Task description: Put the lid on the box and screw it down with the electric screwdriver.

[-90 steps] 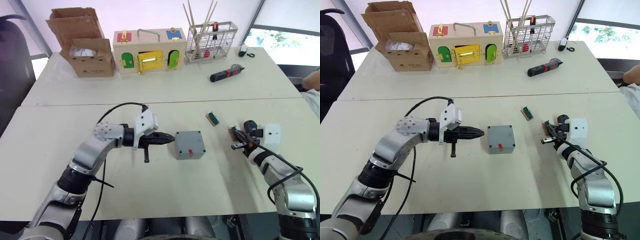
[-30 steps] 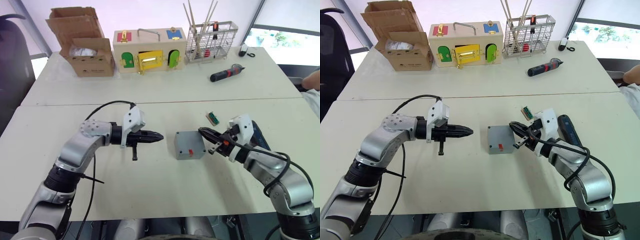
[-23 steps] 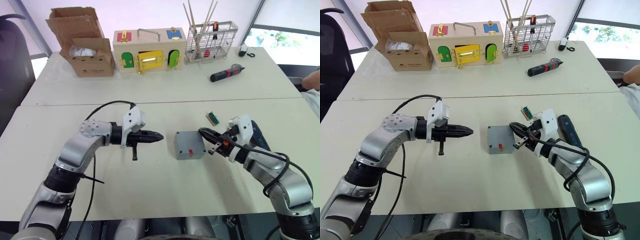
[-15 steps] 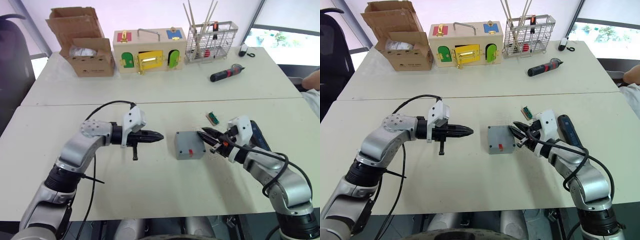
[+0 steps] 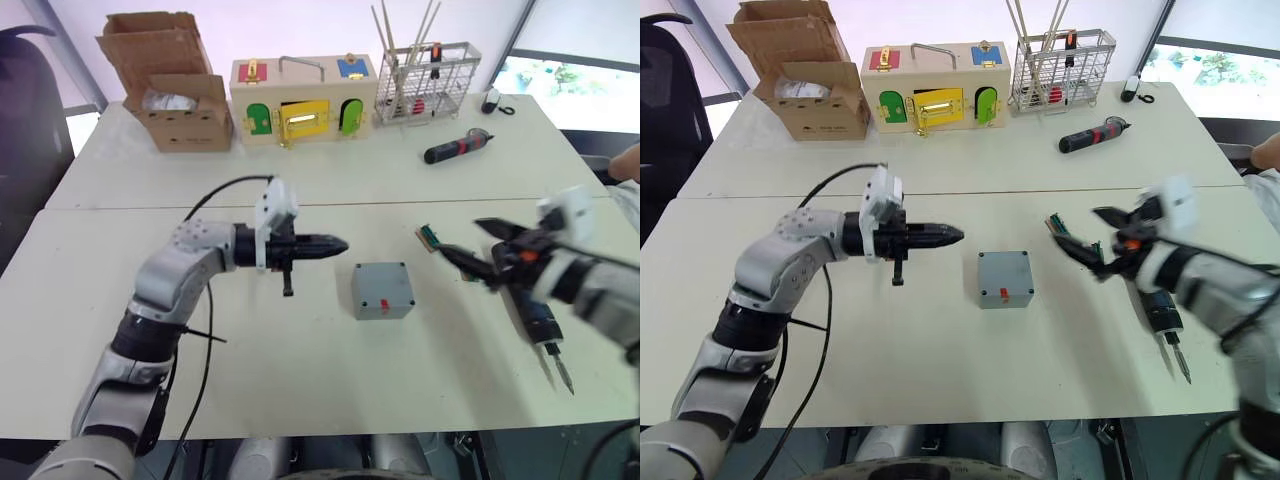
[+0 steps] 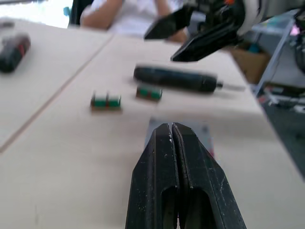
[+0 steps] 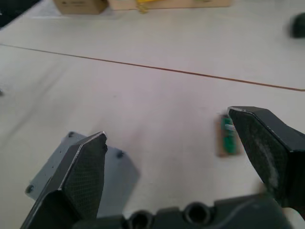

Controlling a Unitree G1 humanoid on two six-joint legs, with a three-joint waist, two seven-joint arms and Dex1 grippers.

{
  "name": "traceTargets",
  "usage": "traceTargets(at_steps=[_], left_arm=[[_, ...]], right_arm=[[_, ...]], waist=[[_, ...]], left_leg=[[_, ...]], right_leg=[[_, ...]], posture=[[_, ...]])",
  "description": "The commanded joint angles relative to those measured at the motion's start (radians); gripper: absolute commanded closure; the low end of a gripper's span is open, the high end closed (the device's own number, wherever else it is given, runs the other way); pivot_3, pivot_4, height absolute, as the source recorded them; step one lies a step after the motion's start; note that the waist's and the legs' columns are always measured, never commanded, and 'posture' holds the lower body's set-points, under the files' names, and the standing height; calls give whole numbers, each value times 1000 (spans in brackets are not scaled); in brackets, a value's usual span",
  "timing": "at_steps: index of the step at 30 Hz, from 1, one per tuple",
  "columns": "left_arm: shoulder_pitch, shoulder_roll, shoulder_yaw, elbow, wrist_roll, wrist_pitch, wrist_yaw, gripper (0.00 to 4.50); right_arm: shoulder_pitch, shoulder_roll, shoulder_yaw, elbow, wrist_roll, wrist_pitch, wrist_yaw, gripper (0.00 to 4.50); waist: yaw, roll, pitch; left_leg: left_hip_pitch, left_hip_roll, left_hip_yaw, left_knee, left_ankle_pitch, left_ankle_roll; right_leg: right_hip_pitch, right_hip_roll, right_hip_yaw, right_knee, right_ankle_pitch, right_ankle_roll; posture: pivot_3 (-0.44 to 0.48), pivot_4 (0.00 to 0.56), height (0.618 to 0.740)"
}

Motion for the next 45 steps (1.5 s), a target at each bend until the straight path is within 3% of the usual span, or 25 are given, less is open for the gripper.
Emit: traceTargets(at_steps=[1,5,10,17,21,25,40,45], left_arm=[[-26,-22,-28,-40,-13,-26,-33,4500],[-25,-32,-111,-107,28,-73,-63,4500],[12,-54,-172,-188,50,-90,-40,4500],[62,-47,-160,-274,25,-42,19,4500],[79,-35,-146,-288,5,-9,48,4500],[89,-44,-129,-302,-21,10,81,4500],[123,-34,-101,-332,-78,57,145,4500],[143,-27,-90,-346,-95,75,170,4500]], right_arm=[[-17,-185,-101,98,63,160,85,14],[56,-456,-7,265,-23,166,236,14],[65,-599,164,397,-19,178,406,14],[-94,-602,428,528,-108,138,478,14],[-249,-533,587,635,-189,161,492,14],[-319,-499,703,675,-262,176,511,14],[-416,-406,902,768,-440,135,593,14],[-454,-384,963,811,-510,103,640,1417]], waist=[[-3,0,0],[-4,2,1],[-2,2,1],[0,3,2],[-2,4,2],[1,4,2],[-1,4,2],[-2,4,2]], left_leg=[[0,0,0,0,0,0],[0,2,1,-2,-1,2],[0,2,3,0,-3,5],[-2,2,3,0,0,1],[-2,2,3,1,0,0],[-5,2,3,1,0,0],[-12,1,3,2,1,-2],[-12,1,3,2,1,-2]], right_leg=[[0,0,0,0,0,0],[-1,1,0,-1,0,0],[0,0,1,-1,0,0],[-2,0,1,-1,0,0],[-3,0,1,-2,0,0],[-6,0,1,-1,0,0],[-14,0,1,1,0,0],[-13,0,1,1,0,0]], posture=[[0,150,737],[0,150,737],[0,150,737],[0,150,737],[0,150,737],[0,150,737],[0,150,737],[0,150,737]])
